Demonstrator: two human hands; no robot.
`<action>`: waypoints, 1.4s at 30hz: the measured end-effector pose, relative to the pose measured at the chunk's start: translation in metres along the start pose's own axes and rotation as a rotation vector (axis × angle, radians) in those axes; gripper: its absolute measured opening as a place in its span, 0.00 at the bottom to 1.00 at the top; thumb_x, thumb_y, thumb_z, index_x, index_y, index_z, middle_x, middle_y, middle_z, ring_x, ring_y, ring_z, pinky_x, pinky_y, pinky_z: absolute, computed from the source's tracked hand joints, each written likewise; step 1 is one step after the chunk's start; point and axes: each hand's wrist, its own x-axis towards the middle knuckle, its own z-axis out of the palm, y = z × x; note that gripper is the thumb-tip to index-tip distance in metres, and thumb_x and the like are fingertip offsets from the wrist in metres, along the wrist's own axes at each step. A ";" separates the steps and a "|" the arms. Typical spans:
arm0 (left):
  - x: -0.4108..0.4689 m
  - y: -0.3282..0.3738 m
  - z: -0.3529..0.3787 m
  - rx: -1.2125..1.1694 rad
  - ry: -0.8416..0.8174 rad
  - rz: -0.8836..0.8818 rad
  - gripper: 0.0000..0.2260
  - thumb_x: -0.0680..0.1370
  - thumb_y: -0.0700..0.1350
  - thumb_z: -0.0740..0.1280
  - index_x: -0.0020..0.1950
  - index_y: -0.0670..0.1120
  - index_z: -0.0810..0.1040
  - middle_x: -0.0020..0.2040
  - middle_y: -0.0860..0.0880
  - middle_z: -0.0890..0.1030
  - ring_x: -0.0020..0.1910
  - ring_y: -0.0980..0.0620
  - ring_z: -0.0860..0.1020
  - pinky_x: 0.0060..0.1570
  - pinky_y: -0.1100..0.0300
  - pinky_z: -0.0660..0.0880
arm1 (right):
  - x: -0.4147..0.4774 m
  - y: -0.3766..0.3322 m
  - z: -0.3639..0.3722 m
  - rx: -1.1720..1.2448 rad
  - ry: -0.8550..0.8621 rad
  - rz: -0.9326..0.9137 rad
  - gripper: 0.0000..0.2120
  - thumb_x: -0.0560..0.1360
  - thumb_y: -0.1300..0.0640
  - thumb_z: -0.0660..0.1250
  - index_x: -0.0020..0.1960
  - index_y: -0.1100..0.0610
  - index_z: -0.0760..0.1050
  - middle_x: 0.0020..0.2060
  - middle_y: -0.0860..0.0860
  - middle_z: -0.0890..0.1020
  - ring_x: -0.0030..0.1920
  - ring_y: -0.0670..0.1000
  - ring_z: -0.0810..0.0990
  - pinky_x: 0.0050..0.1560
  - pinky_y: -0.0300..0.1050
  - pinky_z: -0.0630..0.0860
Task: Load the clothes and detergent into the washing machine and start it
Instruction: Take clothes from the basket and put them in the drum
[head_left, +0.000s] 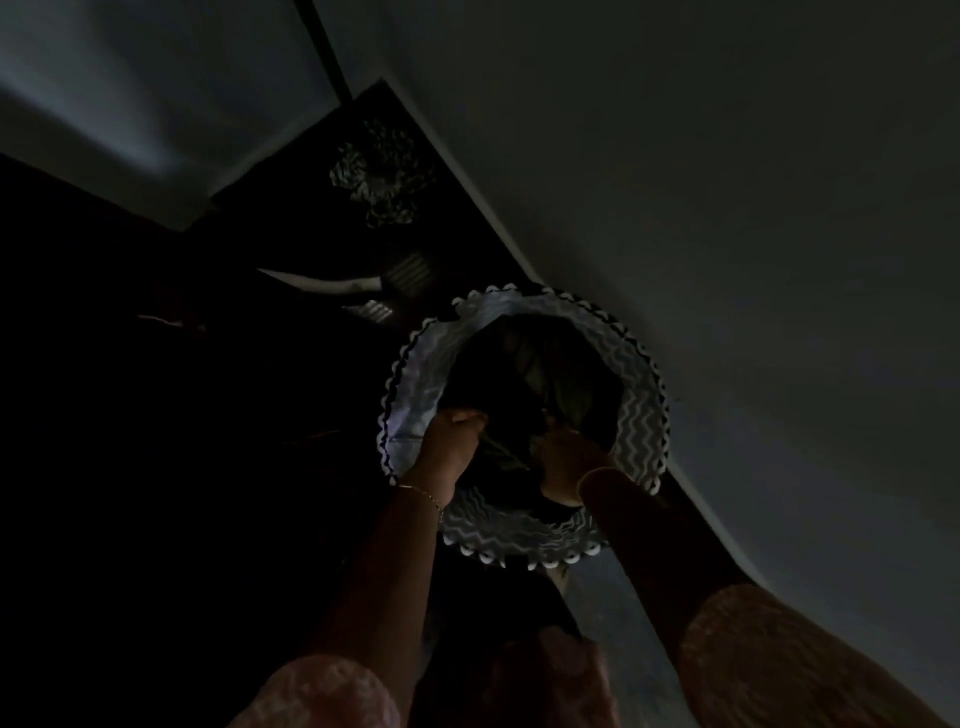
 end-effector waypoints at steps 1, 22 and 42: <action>0.002 -0.004 0.001 -0.014 -0.025 -0.011 0.09 0.81 0.40 0.58 0.55 0.43 0.78 0.56 0.43 0.77 0.57 0.47 0.75 0.45 0.60 0.70 | 0.001 0.000 0.006 -0.036 -0.009 0.025 0.28 0.76 0.54 0.62 0.75 0.53 0.61 0.78 0.56 0.50 0.74 0.62 0.59 0.69 0.57 0.67; -0.111 0.022 0.022 -0.284 -0.157 -0.100 0.35 0.69 0.66 0.68 0.73 0.56 0.63 0.68 0.49 0.73 0.65 0.43 0.71 0.52 0.44 0.72 | -0.143 -0.031 -0.068 1.866 0.183 0.014 0.09 0.75 0.68 0.61 0.48 0.62 0.79 0.38 0.53 0.85 0.41 0.50 0.83 0.41 0.40 0.80; -0.320 0.043 -0.014 -0.600 -0.297 0.133 0.22 0.82 0.54 0.55 0.69 0.41 0.69 0.62 0.44 0.77 0.44 0.49 0.76 0.68 0.48 0.66 | -0.341 -0.101 -0.111 2.025 0.312 -0.251 0.14 0.79 0.57 0.61 0.58 0.64 0.78 0.53 0.61 0.82 0.51 0.57 0.82 0.51 0.47 0.79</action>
